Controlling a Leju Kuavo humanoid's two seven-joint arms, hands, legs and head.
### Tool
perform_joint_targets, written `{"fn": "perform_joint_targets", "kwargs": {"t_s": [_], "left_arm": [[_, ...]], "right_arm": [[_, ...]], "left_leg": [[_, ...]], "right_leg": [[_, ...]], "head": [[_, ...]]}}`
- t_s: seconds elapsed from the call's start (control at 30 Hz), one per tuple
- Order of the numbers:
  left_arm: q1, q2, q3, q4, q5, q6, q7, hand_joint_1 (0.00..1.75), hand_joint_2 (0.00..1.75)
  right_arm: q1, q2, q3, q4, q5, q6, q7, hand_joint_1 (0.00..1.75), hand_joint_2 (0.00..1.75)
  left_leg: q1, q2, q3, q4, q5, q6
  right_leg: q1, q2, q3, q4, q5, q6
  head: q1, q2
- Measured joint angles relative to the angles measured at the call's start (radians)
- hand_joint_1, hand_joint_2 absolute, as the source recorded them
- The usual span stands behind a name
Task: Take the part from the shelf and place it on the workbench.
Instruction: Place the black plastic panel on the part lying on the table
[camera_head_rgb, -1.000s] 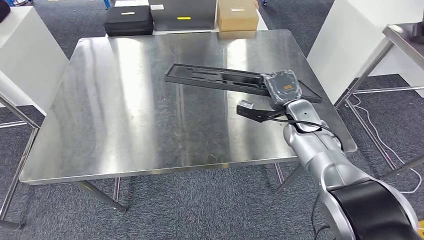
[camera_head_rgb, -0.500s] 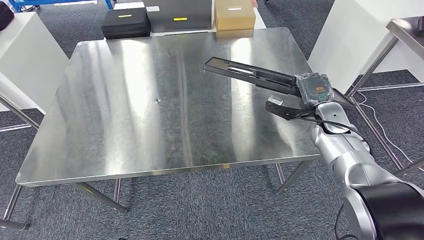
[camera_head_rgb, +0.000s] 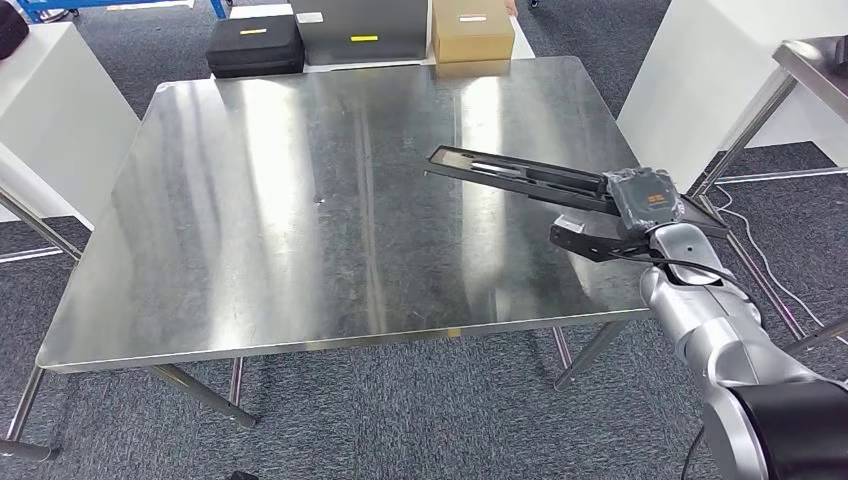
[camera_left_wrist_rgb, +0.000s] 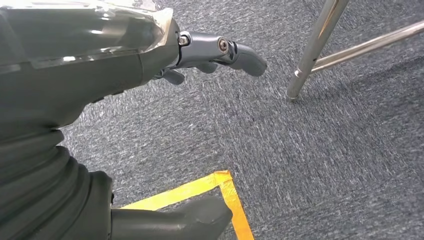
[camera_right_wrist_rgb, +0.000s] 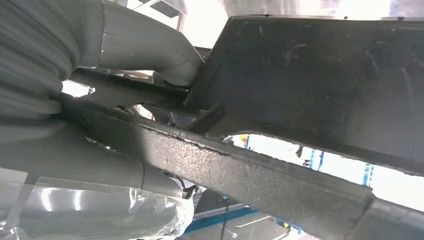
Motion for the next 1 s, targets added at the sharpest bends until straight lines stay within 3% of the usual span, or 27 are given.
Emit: {"fn": "perform_joint_targets", "kwargs": {"t_s": [0.57, 0.67, 0.83, 1.0], "left_arm": [[-0.002, 0.001, 0.004, 0.000, -0.002, 0.002, 0.002, 0.00, 1.75], [-0.001, 0.002, 0.005, 0.000, -0.010, 0.016, 0.003, 0.00, 1.75], [0.002, 0.003, 0.016, 0.000, -0.020, 0.051, 0.000, 0.00, 1.75], [0.004, 0.004, 0.027, 0.000, -0.012, 0.057, -0.004, 0.00, 1.75]], "right_arm": [[0.000, 0.035, 0.001, 0.000, 0.016, 0.000, -0.033, 1.69, 1.75], [-0.001, 0.080, 0.008, 0.000, 0.038, -0.001, -0.068, 1.69, 1.75], [-0.005, 0.208, 0.045, 0.000, 0.067, -0.001, -0.139, 1.69, 1.75], [-0.003, 0.236, 0.055, 0.000, 0.069, 0.004, -0.148, 1.69, 1.75]], "left_leg": [[-0.004, 0.000, 0.000, 0.000, 0.000, 0.001], [-0.004, 0.000, 0.000, 0.000, 0.000, 0.001], [-0.004, 0.000, 0.000, 0.000, 0.000, 0.001], [-0.004, 0.000, 0.000, 0.000, 0.000, 0.001]], "right_leg": [[0.000, 0.000, 0.000, 0.000, 0.000, 0.000], [0.000, 0.000, 0.000, 0.000, 0.000, 0.000], [0.000, 0.000, 0.000, 0.000, 0.000, 0.000], [0.000, 0.000, 0.000, 0.000, 0.000, 0.000]], "head": [[0.000, 0.000], [0.000, 0.000], [0.000, 0.000], [0.000, 0.000]]}}
